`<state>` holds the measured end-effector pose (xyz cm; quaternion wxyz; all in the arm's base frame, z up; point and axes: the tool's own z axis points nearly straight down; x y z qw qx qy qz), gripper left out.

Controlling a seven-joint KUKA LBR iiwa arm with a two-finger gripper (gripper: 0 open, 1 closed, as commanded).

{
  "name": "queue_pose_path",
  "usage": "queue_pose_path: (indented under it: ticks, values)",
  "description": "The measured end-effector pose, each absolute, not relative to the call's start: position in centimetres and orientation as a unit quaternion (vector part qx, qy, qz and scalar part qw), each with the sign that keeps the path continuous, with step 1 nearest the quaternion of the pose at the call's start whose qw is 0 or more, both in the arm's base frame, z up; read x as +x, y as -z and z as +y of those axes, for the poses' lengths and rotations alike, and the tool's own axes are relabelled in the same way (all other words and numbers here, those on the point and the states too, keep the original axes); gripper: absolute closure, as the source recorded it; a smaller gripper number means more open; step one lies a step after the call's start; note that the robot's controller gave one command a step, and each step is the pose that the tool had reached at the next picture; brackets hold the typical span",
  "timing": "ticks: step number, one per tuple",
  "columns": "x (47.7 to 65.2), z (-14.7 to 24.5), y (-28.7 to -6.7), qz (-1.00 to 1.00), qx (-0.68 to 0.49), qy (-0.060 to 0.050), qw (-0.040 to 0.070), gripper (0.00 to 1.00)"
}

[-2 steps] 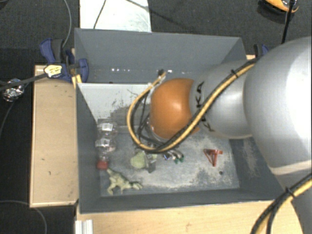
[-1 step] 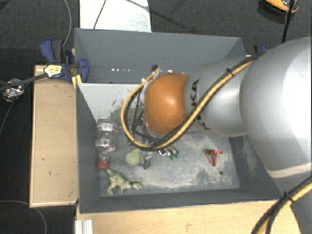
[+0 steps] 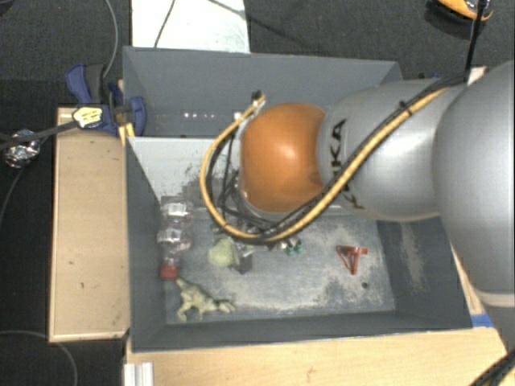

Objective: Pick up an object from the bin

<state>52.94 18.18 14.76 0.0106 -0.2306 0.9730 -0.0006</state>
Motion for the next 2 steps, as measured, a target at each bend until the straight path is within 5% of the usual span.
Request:
queue_pose_path:
  ticks: [1, 2]
  values:
    - [52.9, 18.2, -14.8, 0.973, -0.23, 0.001, 0.011, 1.0]
    - [54.3, 18.4, -25.3, 0.971, -0.239, 0.0, 0.012, 1.0]
